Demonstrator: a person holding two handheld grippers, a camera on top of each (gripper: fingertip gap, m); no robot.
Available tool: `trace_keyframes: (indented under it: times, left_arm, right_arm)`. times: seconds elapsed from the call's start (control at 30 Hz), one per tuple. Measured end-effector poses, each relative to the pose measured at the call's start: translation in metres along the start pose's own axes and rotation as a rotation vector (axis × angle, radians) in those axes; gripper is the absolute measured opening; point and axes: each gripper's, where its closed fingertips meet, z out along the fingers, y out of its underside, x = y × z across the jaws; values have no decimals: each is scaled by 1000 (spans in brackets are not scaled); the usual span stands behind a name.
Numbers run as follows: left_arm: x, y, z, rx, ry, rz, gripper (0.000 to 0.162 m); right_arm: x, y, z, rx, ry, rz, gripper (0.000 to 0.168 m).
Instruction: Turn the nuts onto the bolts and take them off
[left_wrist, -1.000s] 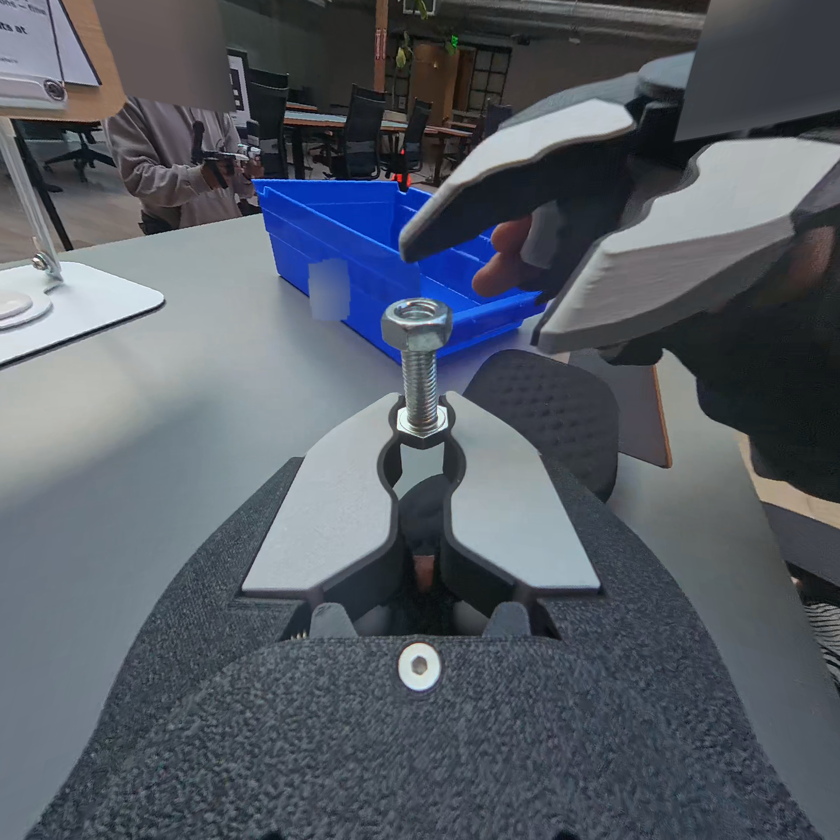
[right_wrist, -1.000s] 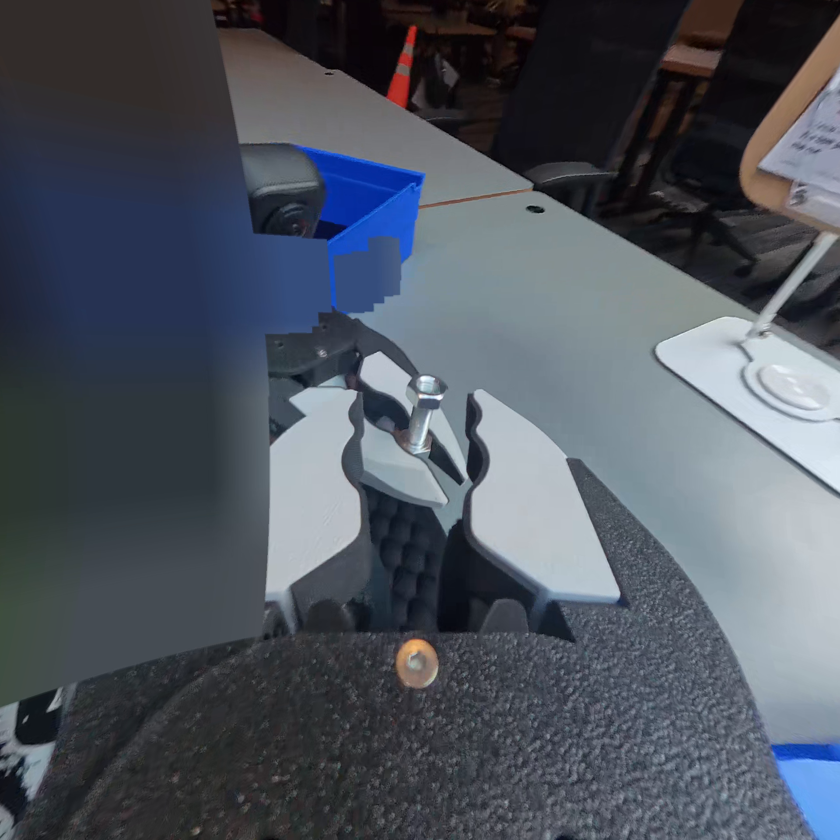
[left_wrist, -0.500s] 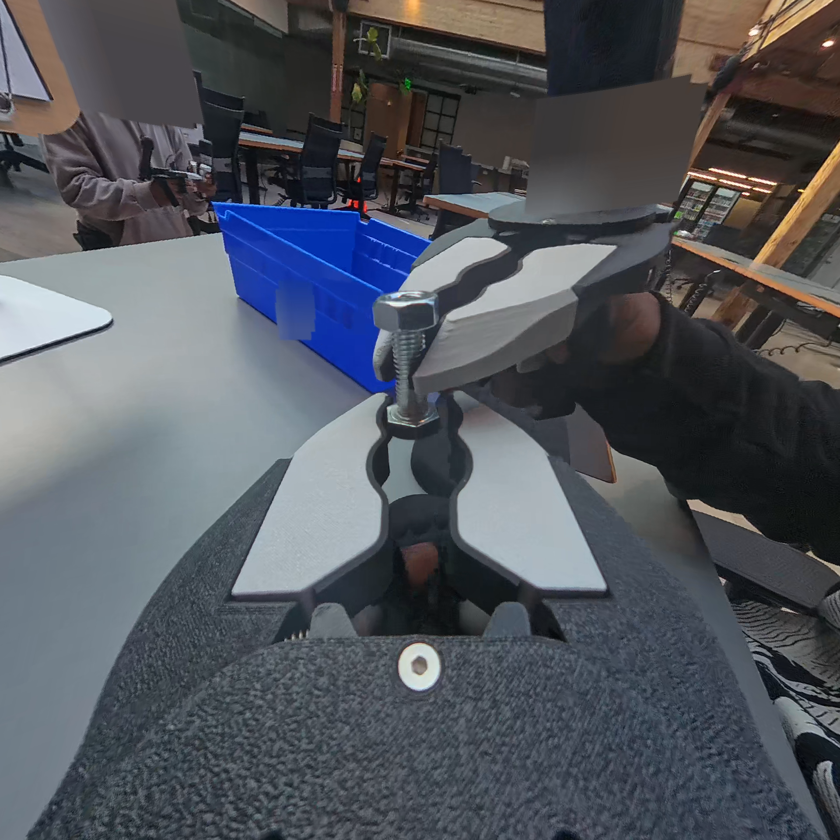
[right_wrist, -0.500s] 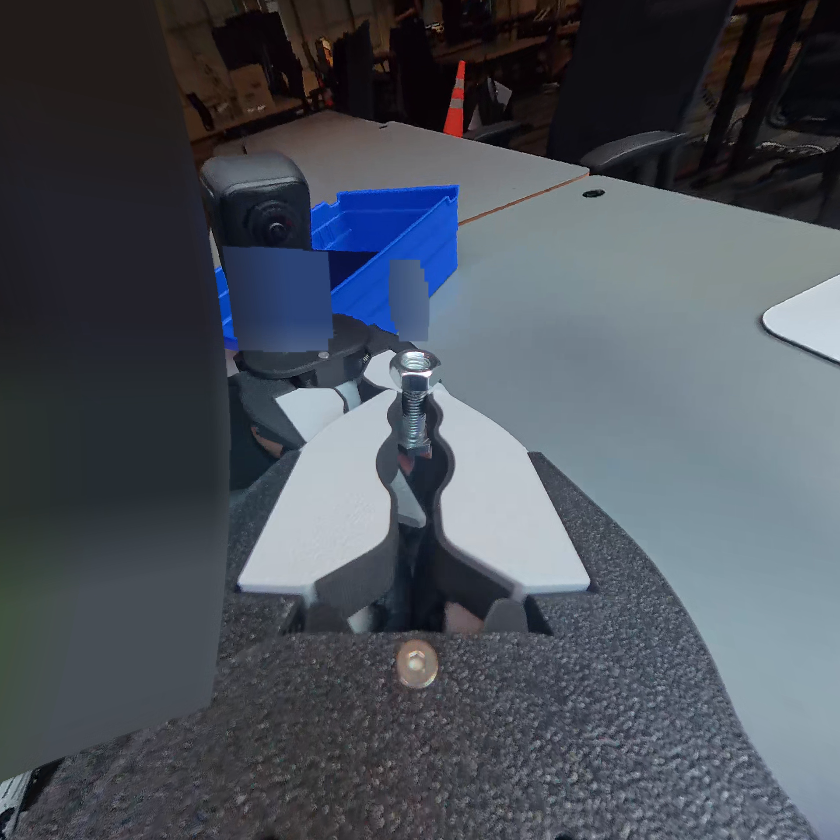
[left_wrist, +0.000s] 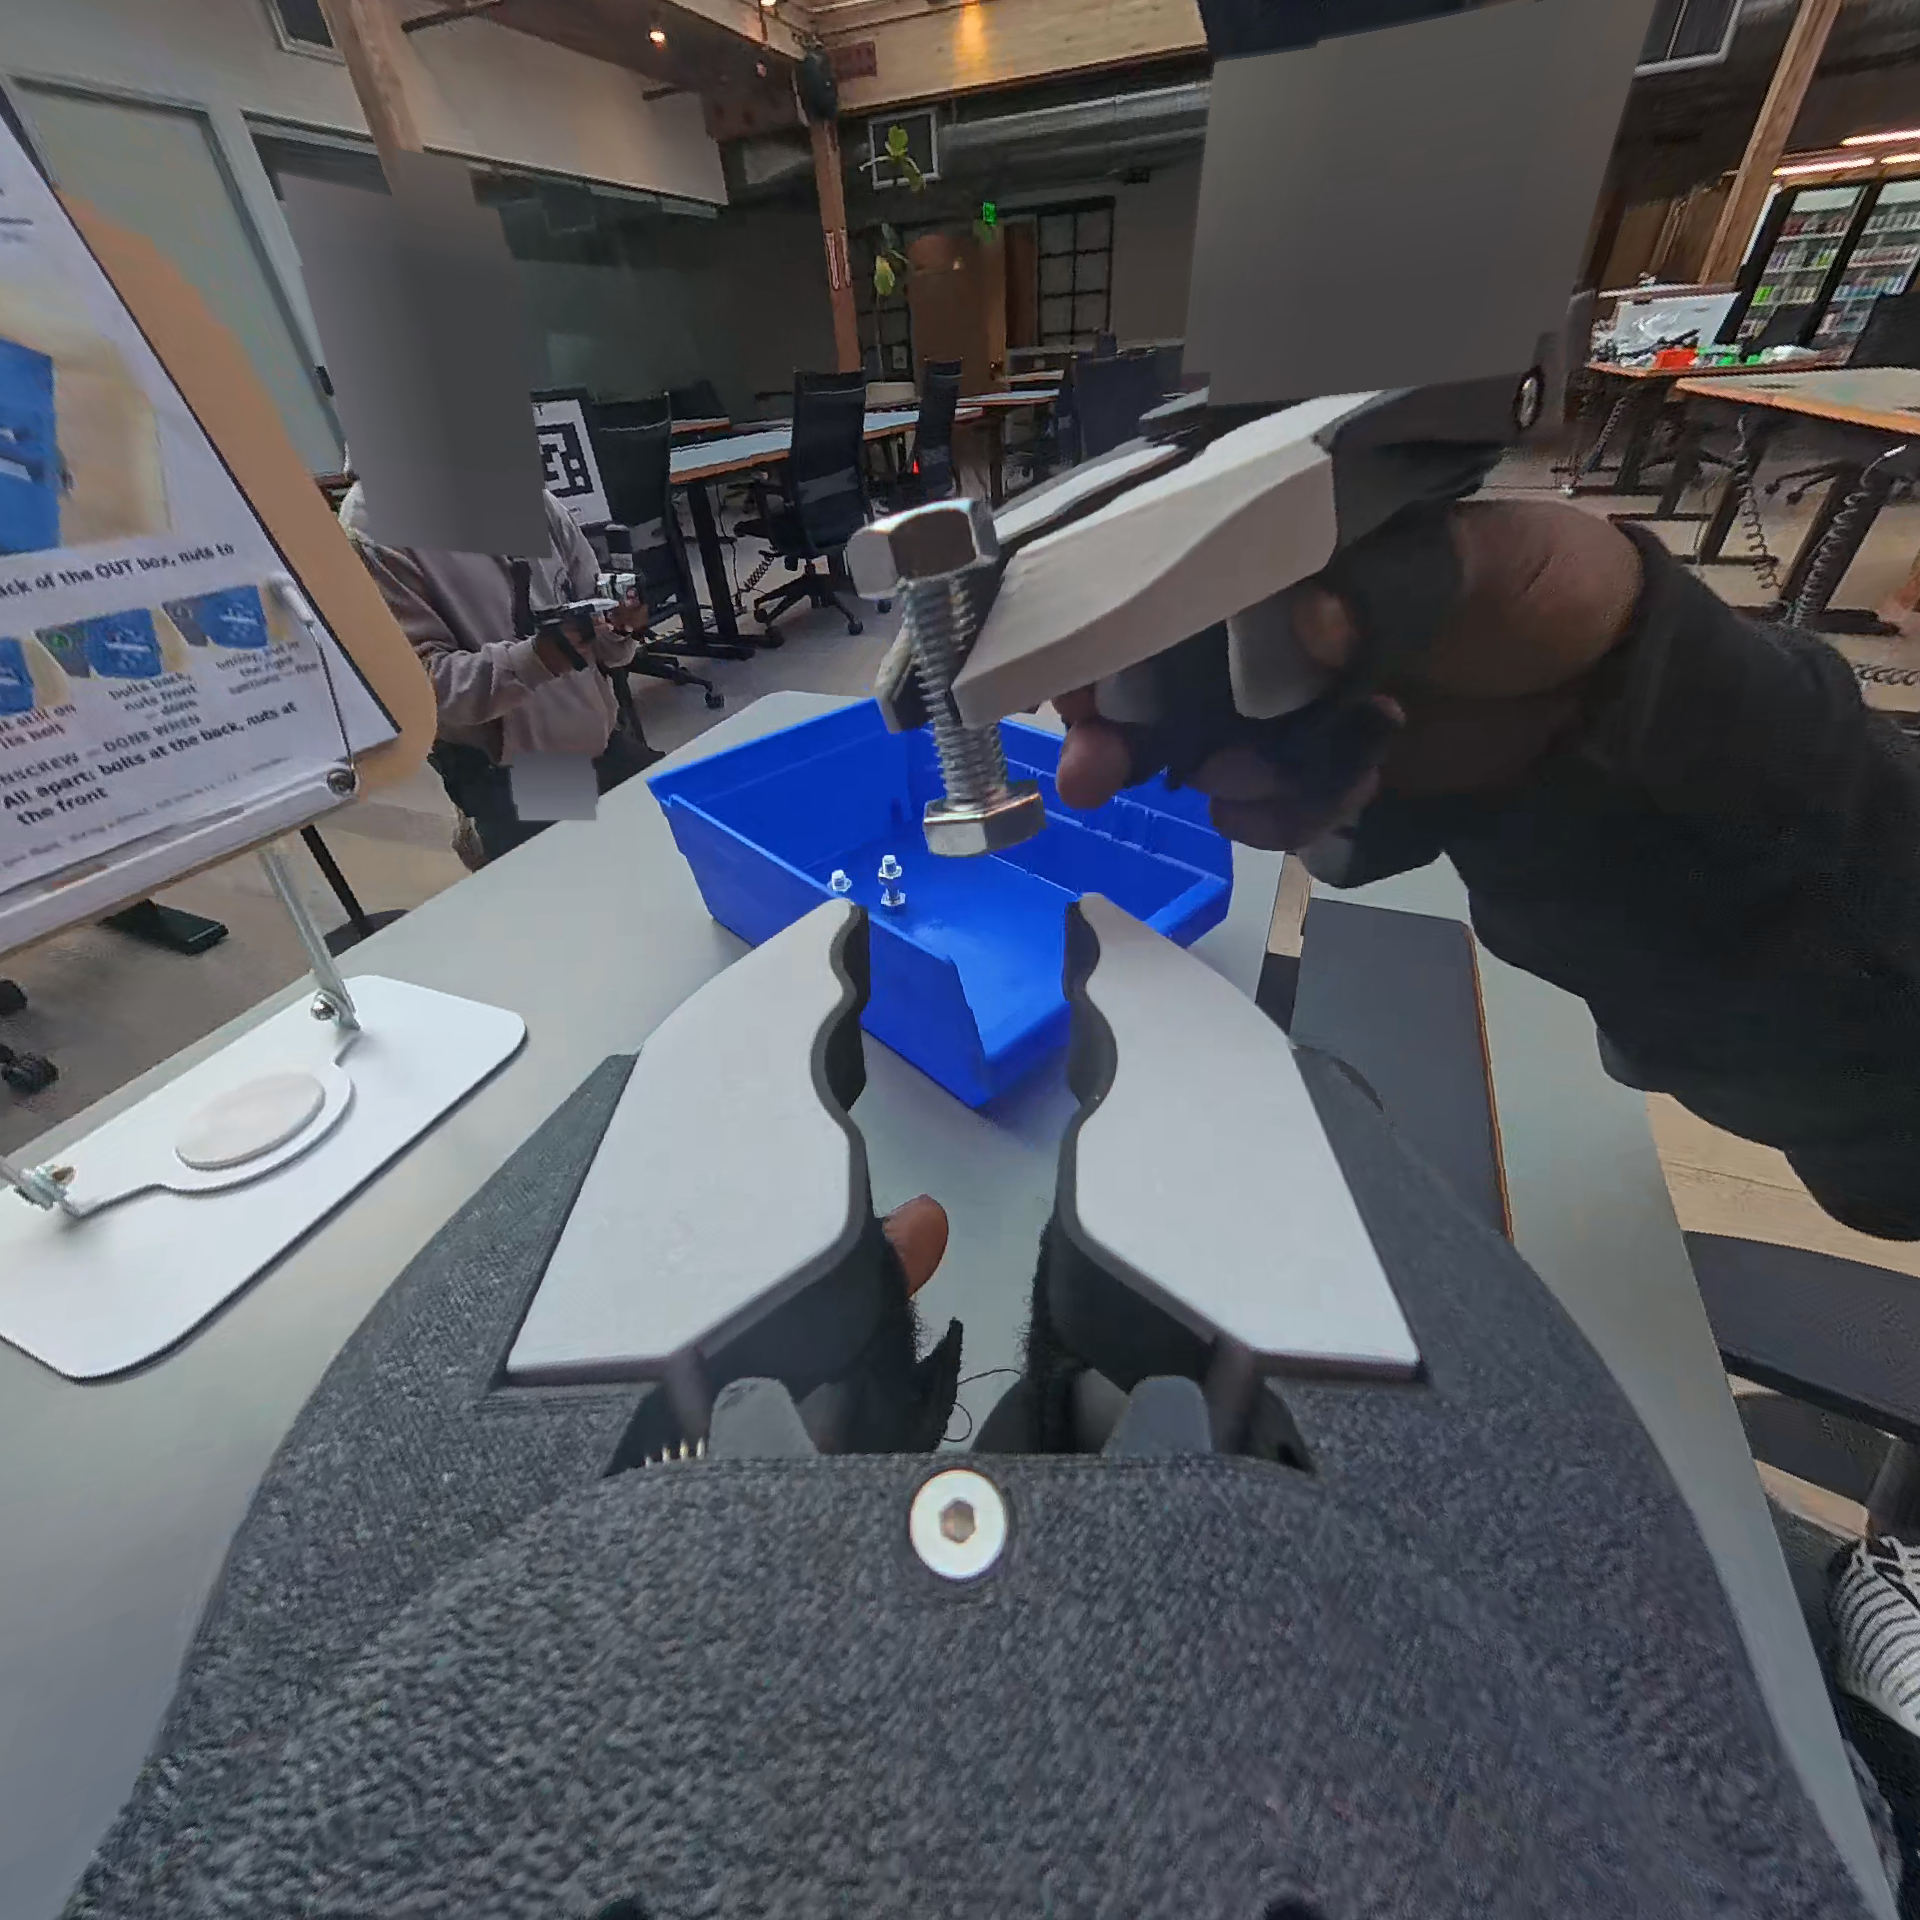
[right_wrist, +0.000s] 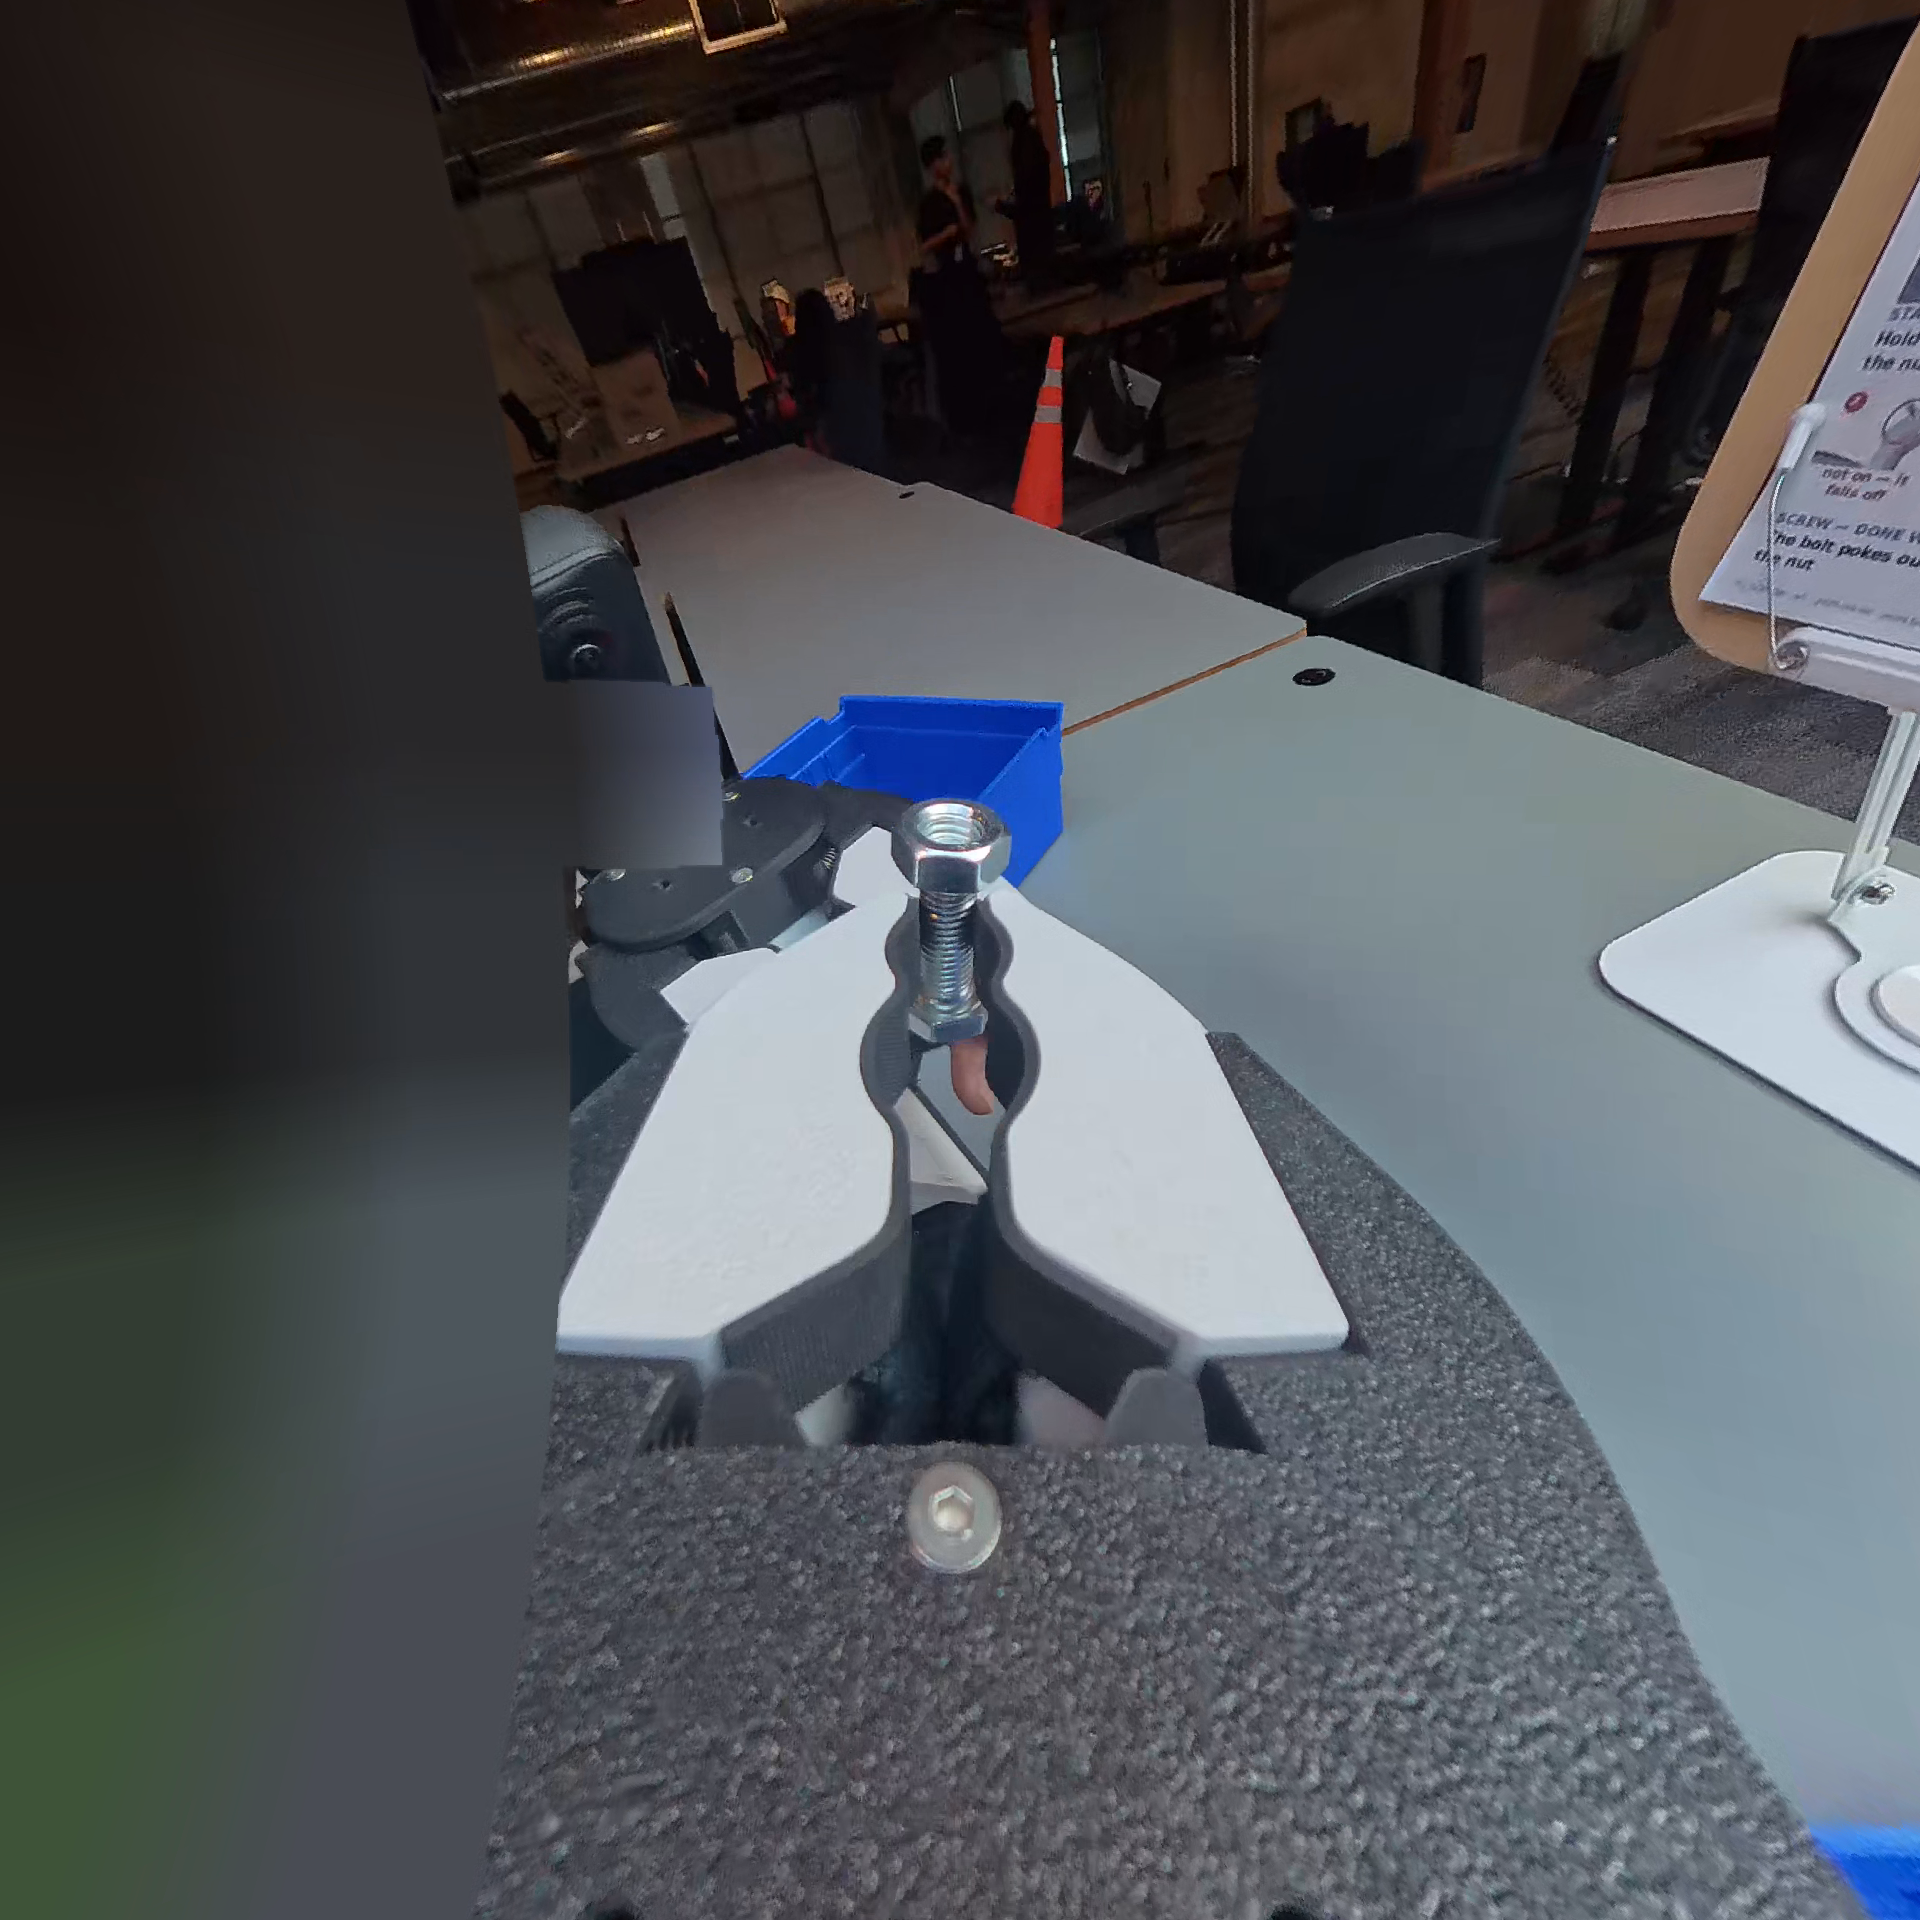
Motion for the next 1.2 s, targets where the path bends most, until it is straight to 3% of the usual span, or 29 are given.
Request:
trace_keyframes:
  times: [0.23,0.67,0.93,1.2]
  left_arm:
    - [7,-38,9,22,6,34,29]
    - [27,-44,12,20,57,46,27]
    - [36,-45,14,4,136,13,15]
    - [48,-47,12,13,230,-5,14]
  right_arm:
    - [-13,-18,-11,5,47,-38,9]
    - [-18,-15,-24,-14,151,-137,9]
    - [-28,-16,-26,-5,118,-173,9]
    - [-35,-15,-31,-20,98,-221,14]
